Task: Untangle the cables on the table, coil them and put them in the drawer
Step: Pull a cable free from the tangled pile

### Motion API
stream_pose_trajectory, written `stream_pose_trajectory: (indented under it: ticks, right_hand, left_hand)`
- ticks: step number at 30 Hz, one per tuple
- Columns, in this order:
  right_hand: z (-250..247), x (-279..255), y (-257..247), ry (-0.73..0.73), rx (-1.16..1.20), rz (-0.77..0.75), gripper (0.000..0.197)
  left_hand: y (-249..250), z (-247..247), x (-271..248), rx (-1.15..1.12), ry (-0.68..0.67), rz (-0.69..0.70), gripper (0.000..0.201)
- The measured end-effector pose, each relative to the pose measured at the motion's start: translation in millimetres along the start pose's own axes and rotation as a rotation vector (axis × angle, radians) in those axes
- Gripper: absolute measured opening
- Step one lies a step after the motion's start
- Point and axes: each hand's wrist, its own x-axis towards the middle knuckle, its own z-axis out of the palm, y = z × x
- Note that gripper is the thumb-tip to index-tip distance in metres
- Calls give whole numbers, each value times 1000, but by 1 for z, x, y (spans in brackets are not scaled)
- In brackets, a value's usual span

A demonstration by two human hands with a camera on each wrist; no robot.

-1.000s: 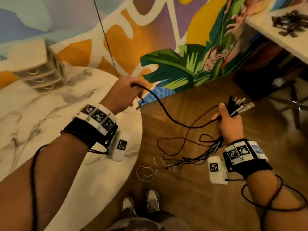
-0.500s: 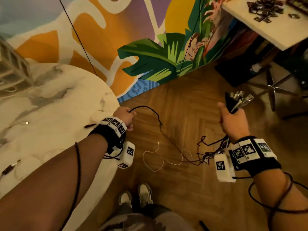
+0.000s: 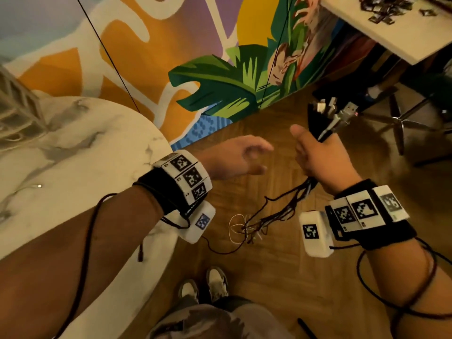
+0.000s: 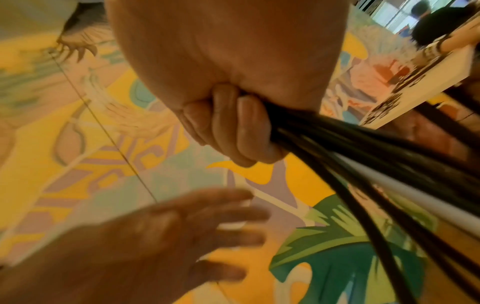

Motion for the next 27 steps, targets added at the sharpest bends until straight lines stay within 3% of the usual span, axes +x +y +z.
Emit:
stream_pose_trajectory:
  ticks: [3, 8, 10, 12, 14, 16, 18, 20, 21, 23, 27]
  right_hand:
    - [21, -7, -19, -6, 16, -108, 46]
    - [40, -7, -35, 34, 93, -214, 37]
    - [43, -5, -35, 21, 198, -194, 42]
    - [45, -3, -36, 12, 324, -182, 45]
    - [46, -2, -38, 25, 440, -175, 48]
    - [47, 0, -37, 49, 515, -145, 49]
    - [49, 0, -33, 35, 516, -78, 49]
    - [55, -2, -25, -5, 444, -21, 48]
    - [59, -3, -21, -23, 418, -2, 47]
    - [66, -5, -13, -47, 404, 30, 45]
    - [65, -2, -6, -55, 335, 77, 47]
  left_hand:
    - [23, 14, 7, -230, -149, 45, 30]
    - [30, 25, 12, -531, -7, 17, 20]
    - [35, 29, 8, -703, -21, 7, 6]
    - [42, 27, 2, -729, -26, 18, 12]
    - [37, 15, 1, -572, -40, 16, 5]
    - [22, -4, -1, -107, -24, -78, 26]
    - [-20, -18, -14, 406, -2, -329, 27]
    - [-81, -16, -45, 692, -109, -694, 41]
    - [-109, -9, -63, 721, -176, -846, 49]
    - [-152, 10, -95, 687, -227, -996, 53]
    - [-172, 30, -115, 641, -187, -988, 32]
